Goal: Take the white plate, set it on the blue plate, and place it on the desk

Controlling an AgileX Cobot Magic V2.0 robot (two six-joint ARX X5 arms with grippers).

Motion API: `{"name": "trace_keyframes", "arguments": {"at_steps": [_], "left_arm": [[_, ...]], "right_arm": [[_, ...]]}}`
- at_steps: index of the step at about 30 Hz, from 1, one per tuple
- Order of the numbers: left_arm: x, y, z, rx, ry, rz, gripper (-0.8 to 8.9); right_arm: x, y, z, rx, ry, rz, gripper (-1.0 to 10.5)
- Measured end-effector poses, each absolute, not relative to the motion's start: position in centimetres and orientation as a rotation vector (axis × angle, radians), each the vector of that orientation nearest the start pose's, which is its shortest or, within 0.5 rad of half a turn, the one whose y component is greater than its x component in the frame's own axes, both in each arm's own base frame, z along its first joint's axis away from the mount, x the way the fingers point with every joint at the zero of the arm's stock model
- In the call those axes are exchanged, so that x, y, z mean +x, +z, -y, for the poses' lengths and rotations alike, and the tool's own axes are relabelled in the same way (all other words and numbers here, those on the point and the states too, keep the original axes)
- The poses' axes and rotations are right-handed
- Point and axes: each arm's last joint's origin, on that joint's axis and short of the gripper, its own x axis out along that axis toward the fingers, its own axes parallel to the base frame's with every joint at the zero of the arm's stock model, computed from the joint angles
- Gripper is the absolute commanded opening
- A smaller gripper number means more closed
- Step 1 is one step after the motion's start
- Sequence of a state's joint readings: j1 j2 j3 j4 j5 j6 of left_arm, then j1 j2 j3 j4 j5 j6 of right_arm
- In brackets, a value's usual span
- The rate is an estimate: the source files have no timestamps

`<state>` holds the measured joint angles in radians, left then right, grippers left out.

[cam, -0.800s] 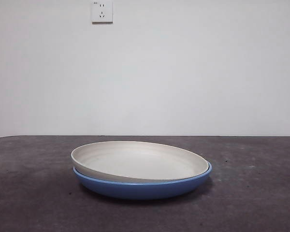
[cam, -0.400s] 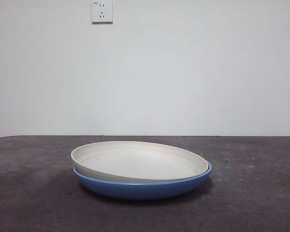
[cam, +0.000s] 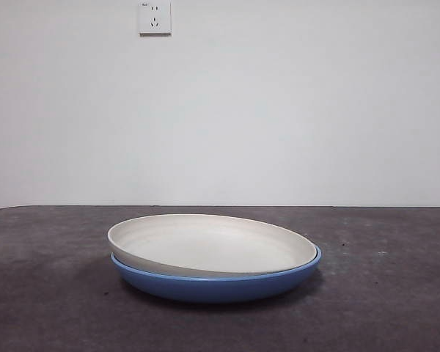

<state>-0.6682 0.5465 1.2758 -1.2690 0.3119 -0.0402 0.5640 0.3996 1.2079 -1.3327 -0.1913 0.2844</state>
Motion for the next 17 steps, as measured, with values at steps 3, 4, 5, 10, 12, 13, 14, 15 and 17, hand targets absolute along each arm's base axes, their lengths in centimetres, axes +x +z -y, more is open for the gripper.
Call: {"name": "trace_keyframes", "arguments": {"at_steps": [3,4,5,10,12,13,14,15,17], "left_arm": [[0.93,39.98,1.87,0.063,-0.944,-0.571,0.26],[0.93,39.97,1.87,0.063,-0.944,-0.571,0.26],[0.93,39.97,1.87,0.063,-0.944,-0.571,0.26],[0.93,39.98,1.87,0.063,-0.944,-0.571,0.26],[0.93,39.97,1.87,0.063,-0.944,-0.571,0.26],[0.93,39.98,1.87,0.063,-0.944,-0.571,0.26],[0.95,39.98,1.88,0.063,-0.944,-0.569,0.26],[1.0,39.96,1.91,0.062,-0.94,-0.568,0.26],[1.07,39.87,1.87,0.052,-0.904,-0.572,0.26]], "right_arm": [[-1.48,37.67,0.29,0.165,0.654,-0.627,0.3],[-1.48,37.67,0.29,0.165,0.654,-0.627,0.3],[-1.48,37.67,0.29,0.165,0.654,-0.627,0.3],[-1.48,37.67,0.29,0.165,0.654,-0.627,0.3],[-1.49,37.66,0.29,0.165,0.654,-0.627,0.3],[-1.48,37.67,0.29,0.165,0.654,-0.627,0.3],[-1.48,37.67,0.29,0.165,0.654,-0.627,0.3],[-1.48,37.67,0.29,0.165,0.654,-0.627,0.3],[-1.48,37.67,0.29,0.165,0.655,-0.627,0.3]]}}
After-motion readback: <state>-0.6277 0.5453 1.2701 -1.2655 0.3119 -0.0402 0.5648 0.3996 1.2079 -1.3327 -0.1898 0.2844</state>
